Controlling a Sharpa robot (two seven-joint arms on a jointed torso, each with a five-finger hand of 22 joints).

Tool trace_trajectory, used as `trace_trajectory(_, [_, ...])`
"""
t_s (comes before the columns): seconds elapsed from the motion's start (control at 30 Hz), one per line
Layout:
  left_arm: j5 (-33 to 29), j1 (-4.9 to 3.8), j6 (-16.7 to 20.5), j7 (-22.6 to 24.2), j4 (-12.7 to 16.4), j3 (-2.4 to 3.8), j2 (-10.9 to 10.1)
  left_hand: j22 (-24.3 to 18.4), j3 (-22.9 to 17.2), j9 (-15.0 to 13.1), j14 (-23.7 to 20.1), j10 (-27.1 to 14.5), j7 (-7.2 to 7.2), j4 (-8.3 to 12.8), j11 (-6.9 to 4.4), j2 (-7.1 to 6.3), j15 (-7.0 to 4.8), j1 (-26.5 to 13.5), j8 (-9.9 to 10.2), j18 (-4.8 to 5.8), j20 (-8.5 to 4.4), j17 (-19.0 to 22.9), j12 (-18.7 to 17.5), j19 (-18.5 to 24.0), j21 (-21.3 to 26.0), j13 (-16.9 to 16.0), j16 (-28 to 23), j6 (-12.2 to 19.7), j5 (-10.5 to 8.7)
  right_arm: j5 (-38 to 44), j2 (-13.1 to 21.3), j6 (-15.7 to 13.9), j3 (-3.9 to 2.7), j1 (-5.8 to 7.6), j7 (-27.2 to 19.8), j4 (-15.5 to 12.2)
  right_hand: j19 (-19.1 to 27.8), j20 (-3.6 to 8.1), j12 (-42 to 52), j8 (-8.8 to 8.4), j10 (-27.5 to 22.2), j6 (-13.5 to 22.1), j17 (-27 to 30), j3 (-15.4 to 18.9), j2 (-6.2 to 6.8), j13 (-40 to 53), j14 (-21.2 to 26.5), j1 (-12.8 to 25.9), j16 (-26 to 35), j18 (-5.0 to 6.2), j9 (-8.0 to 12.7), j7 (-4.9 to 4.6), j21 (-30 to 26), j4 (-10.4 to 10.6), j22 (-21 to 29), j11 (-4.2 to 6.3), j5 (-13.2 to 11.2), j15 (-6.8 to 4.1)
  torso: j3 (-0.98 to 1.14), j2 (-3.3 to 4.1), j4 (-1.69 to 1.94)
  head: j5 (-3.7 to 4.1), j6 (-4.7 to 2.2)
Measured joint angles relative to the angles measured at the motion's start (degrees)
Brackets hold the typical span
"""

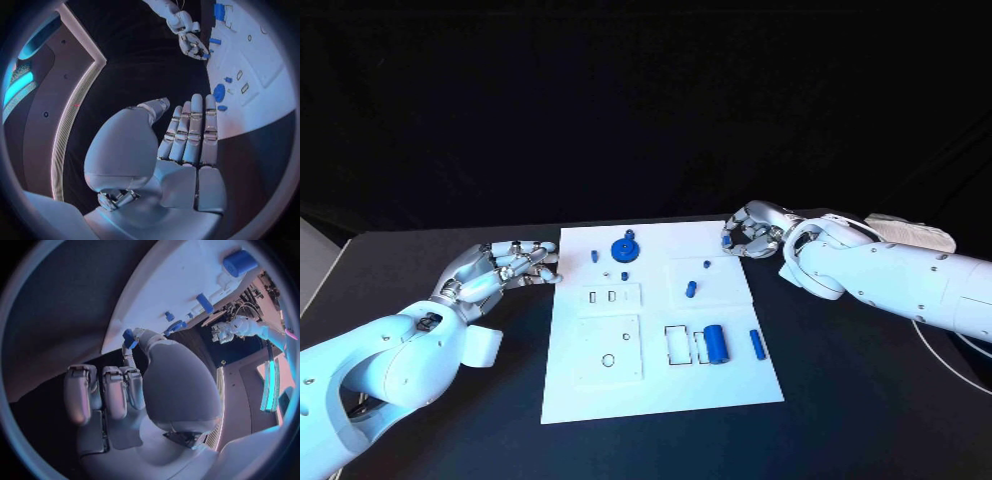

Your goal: Assemble the parts on the task board

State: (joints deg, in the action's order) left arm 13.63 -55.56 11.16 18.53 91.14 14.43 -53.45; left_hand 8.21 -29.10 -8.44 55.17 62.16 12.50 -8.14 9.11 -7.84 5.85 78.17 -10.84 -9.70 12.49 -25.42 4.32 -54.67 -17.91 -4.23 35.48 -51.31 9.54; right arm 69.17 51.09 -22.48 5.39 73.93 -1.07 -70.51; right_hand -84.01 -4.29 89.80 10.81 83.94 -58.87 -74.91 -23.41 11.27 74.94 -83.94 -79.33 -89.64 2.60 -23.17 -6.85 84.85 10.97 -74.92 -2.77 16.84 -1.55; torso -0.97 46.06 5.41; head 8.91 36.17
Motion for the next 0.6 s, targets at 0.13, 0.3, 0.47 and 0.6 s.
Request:
trace_trajectory(0.13, [0.0,0.01,0.0,0.0,0.0,0.00,0.0,0.0,0.0,0.0,0.0,0.0,0.00,0.0,0.00,0.00,0.00,0.0,0.0,0.00,0.00,0.0,0.0,0.0,0.0,0.0,0.2,0.0,0.00,0.0,0.6,-1.6,-0.02,0.13,0.9,-2.5,0.0,0.00,0.0,0.46,0.2,-0.3,0.0,0.0,-0.22,0.0,0.0,0.2,0.0,0.00,-0.1,0.09,0.0,0.0,0.0,0.21,0.0,0.00,-0.02,-0.04,-0.04,-0.03,-0.12])
trace_trajectory(0.3, [0.0,0.02,0.0,0.0,0.0,0.00,-0.1,0.1,0.0,0.0,0.0,0.0,0.00,0.0,0.00,0.00,0.00,0.0,0.0,0.00,0.00,0.0,0.0,0.0,0.0,0.0,0.3,0.0,0.00,0.0,1.3,-3.1,-0.07,0.91,2.8,-7.3,0.0,0.00,0.0,0.48,0.2,-0.3,0.0,-0.2,-0.42,0.0,0.0,0.5,0.0,0.00,-0.2,0.12,0.0,0.2,0.0,0.21,-0.1,0.00,-0.08,-0.10,-0.19,-0.21,-0.25])
trace_trajectory(0.47, [0.0,0.03,0.0,-0.1,0.1,0.00,-0.1,0.1,0.0,0.0,0.0,0.0,0.00,0.0,0.00,0.00,0.00,0.0,0.0,0.00,0.00,0.0,0.0,0.0,0.0,0.0,0.3,0.0,0.00,0.3,1.3,-4.0,-0.10,1.62,4.7,-13.0,0.0,0.00,0.0,0.65,0.2,-0.3,0.0,-0.2,-0.44,0.0,0.0,0.5,0.0,-0.01,-0.2,0.12,0.0,0.2,0.0,0.21,-0.4,0.00,-0.09,-0.21,-0.38,-0.73,-0.37])
trace_trajectory(0.6, [0.0,0.02,0.0,-0.2,0.1,0.00,-0.1,0.1,0.0,0.0,0.0,0.0,0.00,0.0,0.00,0.00,0.00,0.0,0.0,0.00,0.00,0.0,0.0,0.0,0.0,0.0,0.3,0.0,0.00,0.8,0.2,-4.6,-0.10,1.84,6.8,-16.3,0.0,-0.01,0.0,0.73,0.1,-0.3,0.0,-0.2,-0.73,0.0,0.0,0.8,0.0,0.00,-0.2,0.12,0.0,0.2,0.0,0.33,-0.4,0.01,-0.13,-0.32,-0.51,-1.03,-0.36])
